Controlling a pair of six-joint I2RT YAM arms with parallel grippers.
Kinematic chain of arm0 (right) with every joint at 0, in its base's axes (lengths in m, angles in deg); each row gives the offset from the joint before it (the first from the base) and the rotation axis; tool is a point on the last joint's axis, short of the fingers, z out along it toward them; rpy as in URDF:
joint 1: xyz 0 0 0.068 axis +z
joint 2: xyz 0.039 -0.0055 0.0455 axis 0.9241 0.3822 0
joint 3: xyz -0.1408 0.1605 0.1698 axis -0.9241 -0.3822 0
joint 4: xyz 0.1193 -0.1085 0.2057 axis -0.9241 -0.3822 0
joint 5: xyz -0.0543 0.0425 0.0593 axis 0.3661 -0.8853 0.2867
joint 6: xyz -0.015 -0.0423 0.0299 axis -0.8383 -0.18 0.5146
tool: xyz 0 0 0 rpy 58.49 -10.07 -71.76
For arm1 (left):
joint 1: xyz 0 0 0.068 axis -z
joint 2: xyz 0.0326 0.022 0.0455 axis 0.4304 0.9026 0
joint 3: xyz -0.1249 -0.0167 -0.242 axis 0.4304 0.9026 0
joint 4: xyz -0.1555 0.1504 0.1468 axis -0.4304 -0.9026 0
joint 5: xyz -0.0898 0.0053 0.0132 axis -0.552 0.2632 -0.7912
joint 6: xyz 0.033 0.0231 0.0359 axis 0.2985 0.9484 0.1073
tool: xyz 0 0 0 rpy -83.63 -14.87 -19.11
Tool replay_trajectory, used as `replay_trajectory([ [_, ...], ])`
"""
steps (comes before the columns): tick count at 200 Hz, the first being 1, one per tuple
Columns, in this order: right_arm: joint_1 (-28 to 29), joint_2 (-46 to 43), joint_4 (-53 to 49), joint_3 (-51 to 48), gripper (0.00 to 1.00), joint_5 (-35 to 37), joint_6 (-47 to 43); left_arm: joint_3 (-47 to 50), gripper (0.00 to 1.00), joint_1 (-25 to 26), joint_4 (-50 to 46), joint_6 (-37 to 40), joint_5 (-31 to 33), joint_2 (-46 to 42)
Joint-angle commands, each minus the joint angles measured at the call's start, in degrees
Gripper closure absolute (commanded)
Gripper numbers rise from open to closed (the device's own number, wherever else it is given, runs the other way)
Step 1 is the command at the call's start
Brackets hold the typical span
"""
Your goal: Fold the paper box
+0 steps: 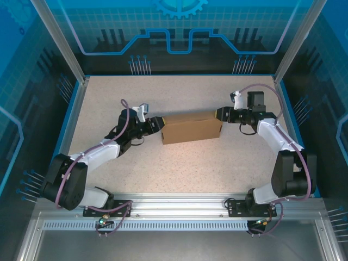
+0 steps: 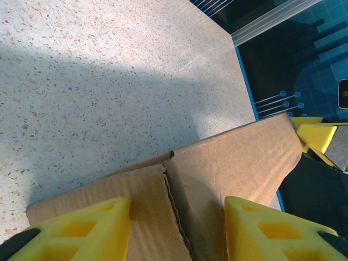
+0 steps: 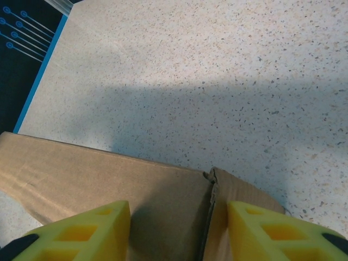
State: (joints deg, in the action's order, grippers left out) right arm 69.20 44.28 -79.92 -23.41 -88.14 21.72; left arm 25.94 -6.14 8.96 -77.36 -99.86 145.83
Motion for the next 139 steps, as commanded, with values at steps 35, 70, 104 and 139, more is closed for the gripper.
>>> replay_trajectory([
  [35,3.5,-0.5,9.4,0.0,0.41,-7.5,10.0,-3.8,0.53,1.0,2.1,-3.8,-1.8,4.6],
  [70,4.3,1.8,13.9,2.6,0.4,-7.8,13.8,-8.4,0.54,-0.4,2.9,-4.4,-2.4,7.8],
  [104,4.8,6.8,15.5,8.3,0.4,-6.8,15.4,-16.3,0.54,-2.8,1.6,-3.0,-2.8,13.0],
  [139,5.4,14.1,16.1,16.7,0.4,-6.6,16.5,-26.4,0.53,-4.5,-1.9,0.3,-2.6,18.9],
])
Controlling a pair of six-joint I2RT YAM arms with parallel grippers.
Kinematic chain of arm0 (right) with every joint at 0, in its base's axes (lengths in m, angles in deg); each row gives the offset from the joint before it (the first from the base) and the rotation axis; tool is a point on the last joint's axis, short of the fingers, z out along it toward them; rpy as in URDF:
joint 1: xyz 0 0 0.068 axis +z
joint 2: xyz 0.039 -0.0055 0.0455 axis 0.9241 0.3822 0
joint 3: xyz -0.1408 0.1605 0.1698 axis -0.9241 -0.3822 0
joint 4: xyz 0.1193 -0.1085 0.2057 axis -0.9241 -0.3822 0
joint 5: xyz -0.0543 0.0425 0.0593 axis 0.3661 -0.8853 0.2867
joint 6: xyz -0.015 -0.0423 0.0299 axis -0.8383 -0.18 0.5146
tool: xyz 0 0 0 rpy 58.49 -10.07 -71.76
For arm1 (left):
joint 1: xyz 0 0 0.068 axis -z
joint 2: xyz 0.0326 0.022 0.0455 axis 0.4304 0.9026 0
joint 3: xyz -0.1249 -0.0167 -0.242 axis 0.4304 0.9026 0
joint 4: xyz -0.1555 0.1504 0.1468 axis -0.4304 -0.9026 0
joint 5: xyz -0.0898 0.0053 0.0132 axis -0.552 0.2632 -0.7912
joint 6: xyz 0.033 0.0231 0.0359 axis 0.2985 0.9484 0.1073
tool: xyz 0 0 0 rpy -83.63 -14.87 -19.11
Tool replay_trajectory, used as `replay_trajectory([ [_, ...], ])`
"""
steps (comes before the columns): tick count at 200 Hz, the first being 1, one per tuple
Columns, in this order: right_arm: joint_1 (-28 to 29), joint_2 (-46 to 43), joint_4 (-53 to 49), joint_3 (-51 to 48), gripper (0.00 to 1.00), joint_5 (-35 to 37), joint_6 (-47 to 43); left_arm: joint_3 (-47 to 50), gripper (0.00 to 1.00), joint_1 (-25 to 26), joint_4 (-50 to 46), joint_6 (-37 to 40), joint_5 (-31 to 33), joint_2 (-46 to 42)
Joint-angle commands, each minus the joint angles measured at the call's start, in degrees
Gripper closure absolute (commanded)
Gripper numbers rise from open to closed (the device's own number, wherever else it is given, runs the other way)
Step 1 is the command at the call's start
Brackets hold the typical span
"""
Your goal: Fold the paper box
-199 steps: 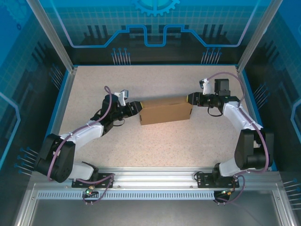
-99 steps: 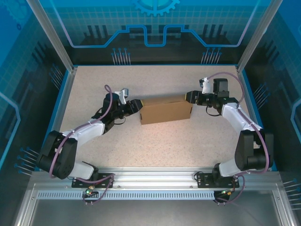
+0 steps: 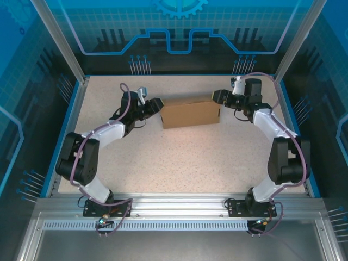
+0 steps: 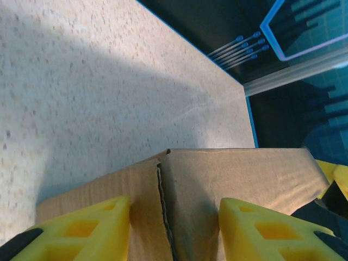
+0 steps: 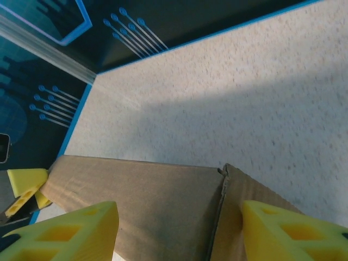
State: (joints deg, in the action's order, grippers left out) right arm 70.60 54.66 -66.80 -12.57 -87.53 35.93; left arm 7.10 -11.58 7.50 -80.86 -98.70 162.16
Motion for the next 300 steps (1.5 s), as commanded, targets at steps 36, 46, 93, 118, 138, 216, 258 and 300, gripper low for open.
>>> replay_trajectory([
  [36,4.7,9.0,1.4,11.9,0.4,-6.5,0.3,-15.8,0.52,0.7,-3.3,6.2,-4.3,8.4],
  [46,4.7,9.6,1.0,12.2,0.4,-6.4,-0.7,-16.4,0.52,0.7,-2.7,6.2,-5.0,9.4],
  [93,5.1,8.5,-0.3,8.2,0.4,-5.1,-5.2,-12.5,0.51,0.9,0.9,6.6,-6.4,9.2],
  [118,5.5,5.6,0.7,3.4,0.39,-4.5,-5.9,-8.3,0.51,1.6,2.7,6.8,-6.7,7.3],
  [138,6.0,2.6,1.1,-1.0,0.39,-3.4,-6.9,-4.6,0.49,2.6,3.6,7.2,-6.6,5.4],
  [216,7.4,-4.0,4.8,-16.1,0.36,-1.6,-5.5,10.8,0.45,7.1,11.8,5.3,-4.1,1.1],
  [258,7.3,-4.6,4.0,-22.0,0.34,2.0,-4.8,16.9,0.42,7.7,16.3,4.0,-2.4,2.9],
  [300,7.3,-7.5,-5.4,-22.1,0.31,14.4,-8.0,20.6,0.34,7.8,14.4,7.4,3.1,0.9],
])
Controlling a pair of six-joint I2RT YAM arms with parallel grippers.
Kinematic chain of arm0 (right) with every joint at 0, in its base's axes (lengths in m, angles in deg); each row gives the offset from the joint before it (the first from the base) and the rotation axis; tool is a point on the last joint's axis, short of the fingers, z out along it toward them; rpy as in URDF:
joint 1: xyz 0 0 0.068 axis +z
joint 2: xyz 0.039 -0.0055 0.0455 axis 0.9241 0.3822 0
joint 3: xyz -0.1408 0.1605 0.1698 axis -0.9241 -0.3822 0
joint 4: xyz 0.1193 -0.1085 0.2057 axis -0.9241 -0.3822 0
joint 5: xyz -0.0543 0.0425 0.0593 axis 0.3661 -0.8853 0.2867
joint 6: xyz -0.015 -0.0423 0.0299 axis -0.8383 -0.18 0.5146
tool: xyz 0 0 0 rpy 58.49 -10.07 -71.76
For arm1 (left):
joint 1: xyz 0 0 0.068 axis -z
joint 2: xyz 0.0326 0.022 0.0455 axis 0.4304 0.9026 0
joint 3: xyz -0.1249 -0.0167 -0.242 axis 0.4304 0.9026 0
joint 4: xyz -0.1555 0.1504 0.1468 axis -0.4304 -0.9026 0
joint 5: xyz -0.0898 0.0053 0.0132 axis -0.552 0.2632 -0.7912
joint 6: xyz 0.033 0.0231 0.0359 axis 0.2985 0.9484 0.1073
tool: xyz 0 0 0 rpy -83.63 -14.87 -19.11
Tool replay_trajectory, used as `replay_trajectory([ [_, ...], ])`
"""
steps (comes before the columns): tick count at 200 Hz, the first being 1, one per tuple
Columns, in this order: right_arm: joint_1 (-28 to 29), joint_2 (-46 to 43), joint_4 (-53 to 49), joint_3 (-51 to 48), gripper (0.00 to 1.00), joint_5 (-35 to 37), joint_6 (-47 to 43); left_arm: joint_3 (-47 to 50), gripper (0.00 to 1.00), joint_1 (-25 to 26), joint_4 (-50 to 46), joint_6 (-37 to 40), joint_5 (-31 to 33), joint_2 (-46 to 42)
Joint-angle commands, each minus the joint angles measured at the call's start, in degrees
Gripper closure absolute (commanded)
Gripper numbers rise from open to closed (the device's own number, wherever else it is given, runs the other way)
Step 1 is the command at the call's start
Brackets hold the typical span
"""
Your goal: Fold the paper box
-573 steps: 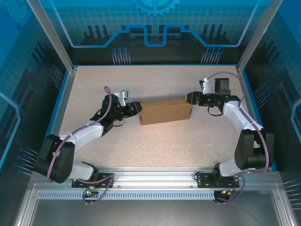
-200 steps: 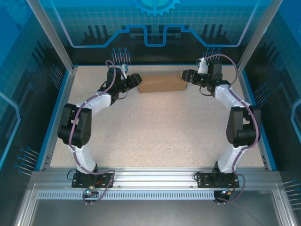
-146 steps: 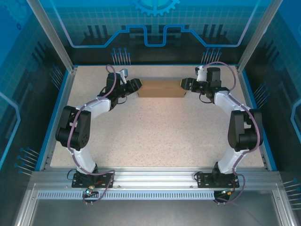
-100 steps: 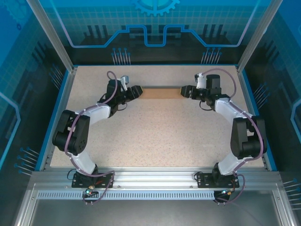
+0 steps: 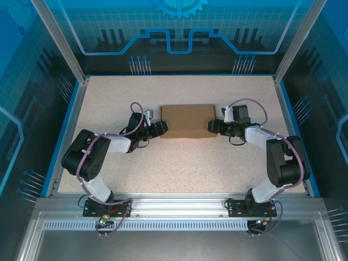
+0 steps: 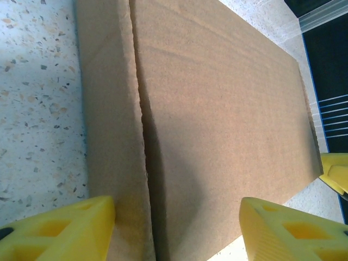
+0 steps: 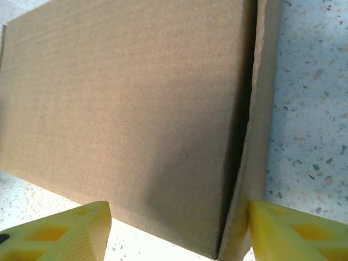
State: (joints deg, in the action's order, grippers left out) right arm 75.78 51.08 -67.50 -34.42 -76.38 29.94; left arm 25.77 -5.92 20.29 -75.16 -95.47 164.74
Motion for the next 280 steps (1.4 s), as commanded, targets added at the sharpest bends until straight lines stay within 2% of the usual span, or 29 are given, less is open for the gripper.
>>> replay_trajectory([
  [1,2.2,-4.1,-4.9,-0.1,0.31,3.6,-2.1,2.0,0.34,2.1,1.4,1.8,0.0,-1.8],
  [32,2.2,-11.1,-9.4,-0.4,0.28,13.1,-5.5,3.1,0.29,2.1,-2.9,6.3,4.6,-6.3],
  [91,3.3,-24.1,-11.1,-0.1,0.25,26.6,-12.9,4.2,0.2,1.9,-9.3,15.4,13.5,-16.3],
  [135,2.9,-35.1,-8.6,-3.2,0.21,38.5,-18.5,6.1,0.15,1.7,-14.9,23.5,26.4,-30.2],
  [151,2.2,-37.3,-6.4,-4.9,0.18,40.6,-19.2,7.6,0.08,0.6,-14.4,25.4,30.7,-34.3],
  [179,0.4,-37.6,-4.4,-7.7,0.04,41.5,-17.2,8.8,0.03,-3.9,-15.3,25.9,33.2,-37.0],
  [193,-0.3,-37.4,-3.8,-9.1,0.0,42.4,-15.6,9.4,0.01,-6.6,-15.9,25.5,35.2,-37.4],
  [209,-0.7,-37.2,-1.4,-11.8,0.0,43.6,-14.4,10.5,0.01,-9.3,-15.7,25.9,37.4,-38.2],
  [233,-1.3,-35.3,4.3,-15.8,0.0,44.6,-13.9,12.4,0.01,-13.1,-12.3,27.2,37.4,-37.7],
  [280,-1.7,-26.3,14.6,-19.4,0.0,44.3,-16.0,12.0,0.01,-16.0,-8.9,31.3,34.8,-29.4],
])
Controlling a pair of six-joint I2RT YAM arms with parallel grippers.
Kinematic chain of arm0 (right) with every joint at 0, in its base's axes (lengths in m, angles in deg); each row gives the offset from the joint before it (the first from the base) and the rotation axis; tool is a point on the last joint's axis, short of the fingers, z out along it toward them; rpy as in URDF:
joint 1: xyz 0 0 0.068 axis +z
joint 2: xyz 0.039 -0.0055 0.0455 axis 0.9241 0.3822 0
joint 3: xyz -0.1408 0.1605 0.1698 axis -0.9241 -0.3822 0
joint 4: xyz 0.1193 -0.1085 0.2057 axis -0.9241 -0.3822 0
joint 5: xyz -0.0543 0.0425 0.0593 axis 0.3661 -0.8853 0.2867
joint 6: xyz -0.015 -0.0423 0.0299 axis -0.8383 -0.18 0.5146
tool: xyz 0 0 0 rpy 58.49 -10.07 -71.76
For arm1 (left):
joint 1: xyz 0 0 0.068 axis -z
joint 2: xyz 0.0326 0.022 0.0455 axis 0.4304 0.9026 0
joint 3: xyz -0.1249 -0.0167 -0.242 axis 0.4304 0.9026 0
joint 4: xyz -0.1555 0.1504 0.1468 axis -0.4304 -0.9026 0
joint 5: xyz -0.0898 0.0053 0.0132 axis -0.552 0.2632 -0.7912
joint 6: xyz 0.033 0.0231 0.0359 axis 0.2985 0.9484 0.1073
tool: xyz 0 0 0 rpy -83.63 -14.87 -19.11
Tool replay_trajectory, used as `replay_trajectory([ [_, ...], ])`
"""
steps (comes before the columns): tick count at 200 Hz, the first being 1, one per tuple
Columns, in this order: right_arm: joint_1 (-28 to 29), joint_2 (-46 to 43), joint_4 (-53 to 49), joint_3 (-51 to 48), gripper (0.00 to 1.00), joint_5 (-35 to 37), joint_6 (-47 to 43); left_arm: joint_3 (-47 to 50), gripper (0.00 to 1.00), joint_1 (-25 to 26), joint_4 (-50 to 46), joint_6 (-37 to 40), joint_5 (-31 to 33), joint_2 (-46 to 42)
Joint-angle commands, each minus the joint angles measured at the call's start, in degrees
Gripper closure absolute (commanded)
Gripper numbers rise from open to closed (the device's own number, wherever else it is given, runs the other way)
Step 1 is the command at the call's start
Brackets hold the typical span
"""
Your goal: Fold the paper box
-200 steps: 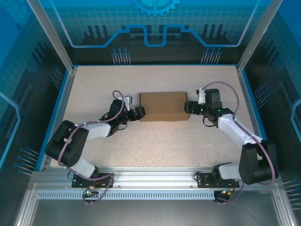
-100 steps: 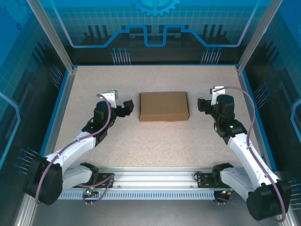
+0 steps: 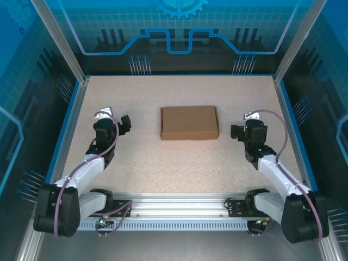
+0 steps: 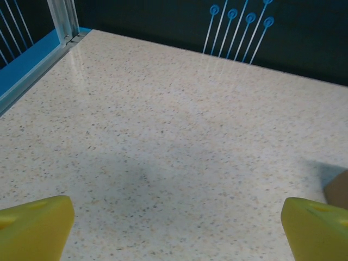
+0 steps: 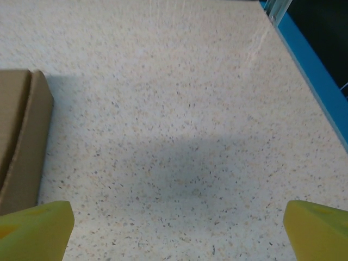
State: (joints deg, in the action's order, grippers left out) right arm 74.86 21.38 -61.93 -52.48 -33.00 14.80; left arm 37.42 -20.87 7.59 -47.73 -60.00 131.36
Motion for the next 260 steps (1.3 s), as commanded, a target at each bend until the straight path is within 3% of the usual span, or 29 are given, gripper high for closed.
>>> replay_trajectory([
  [1,-0.7,3.6,9.2,-1.5,0.0,0.9,-0.9,0.4,0.01,-1.1,4.1,4.0,-0.8,4.1],
  [71,-0.6,14.4,24.9,-2.7,0.0,-3.0,-6.4,2.2,0.01,-3.1,22.1,9.5,-11.1,17.1],
  [101,-0.7,14.6,30.4,-4.5,0.0,-5.3,-7.4,6.0,0.01,-4.3,37.4,10.0,-14.5,24.9],
  [111,-0.7,14.7,31.3,-4.6,0.0,-6.2,-7.1,4.7,0.01,-4.6,30.9,9.5,-15.8,23.0],
  [166,-0.5,24.9,46.1,-7.0,0.0,-8.8,-6.7,4.6,0.01,-4.7,32.8,10.0,-16.7,23.8],
  [260,-1.9,24.6,41.8,-5.0,0.0,-10.7,-5.6,4.7,0.01,-4.5,32.8,10.1,-16.6,23.8],
])
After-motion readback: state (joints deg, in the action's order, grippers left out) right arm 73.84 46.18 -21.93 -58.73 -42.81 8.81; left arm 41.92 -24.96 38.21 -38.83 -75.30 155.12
